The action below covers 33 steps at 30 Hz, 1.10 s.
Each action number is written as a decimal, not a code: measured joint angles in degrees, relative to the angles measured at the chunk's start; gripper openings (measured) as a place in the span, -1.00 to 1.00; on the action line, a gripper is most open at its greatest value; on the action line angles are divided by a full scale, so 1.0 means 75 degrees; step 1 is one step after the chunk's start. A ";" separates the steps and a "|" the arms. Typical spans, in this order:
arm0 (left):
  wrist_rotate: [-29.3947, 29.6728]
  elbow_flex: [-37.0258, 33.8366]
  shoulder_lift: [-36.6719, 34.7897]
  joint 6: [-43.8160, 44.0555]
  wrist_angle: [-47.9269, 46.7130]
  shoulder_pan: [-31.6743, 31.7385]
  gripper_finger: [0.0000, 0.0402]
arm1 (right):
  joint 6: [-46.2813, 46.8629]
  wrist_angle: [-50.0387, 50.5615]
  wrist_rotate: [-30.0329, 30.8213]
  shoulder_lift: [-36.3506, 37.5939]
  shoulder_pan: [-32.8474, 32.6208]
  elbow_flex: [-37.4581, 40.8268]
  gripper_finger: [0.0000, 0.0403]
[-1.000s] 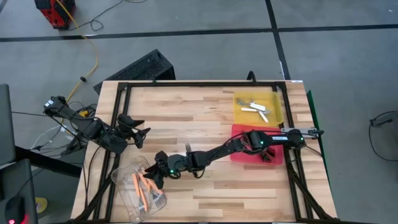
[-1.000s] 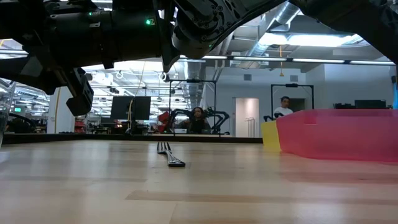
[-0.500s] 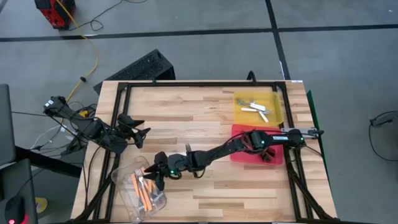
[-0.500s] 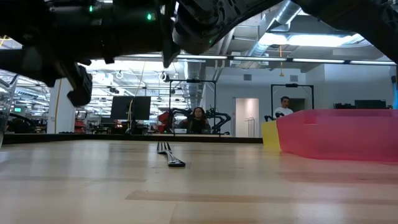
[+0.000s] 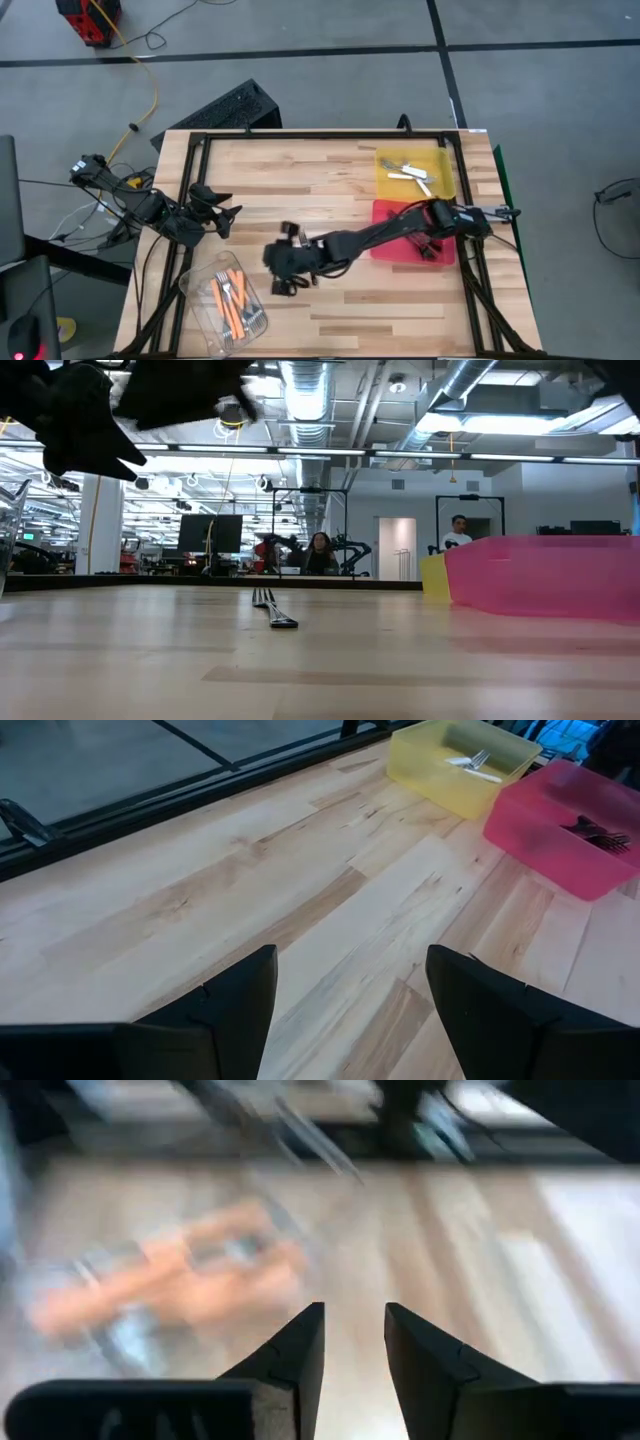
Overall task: Sort silverware by color (type)
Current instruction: Put the black fork into the red bin
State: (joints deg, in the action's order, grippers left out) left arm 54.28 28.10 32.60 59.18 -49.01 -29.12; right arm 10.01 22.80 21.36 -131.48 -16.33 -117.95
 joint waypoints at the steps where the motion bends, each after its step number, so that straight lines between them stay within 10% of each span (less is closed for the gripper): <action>1: -0.0008 0.0000 -0.0002 0.0000 -0.0001 0.0000 0.21 | 0.0060 0.0526 0.0248 0.0162 -0.0037 0.0003 -0.36; 19: -0.0402 0.0000 0.0000 0.0012 -0.0001 -0.0001 0.21 | 0.5117 0.9002 0.3024 0.2163 -0.1239 0.0023 -0.36; 33: -0.0396 -0.0003 0.0000 -0.0175 -0.0012 0.0001 0.21 | 0.6416 0.4877 0.3158 0.3099 -0.1982 0.3605 -0.37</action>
State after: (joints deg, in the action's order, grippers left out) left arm 51.31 28.08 32.60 57.87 -49.10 -29.12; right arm 58.14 59.38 45.04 -108.24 -31.20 -90.91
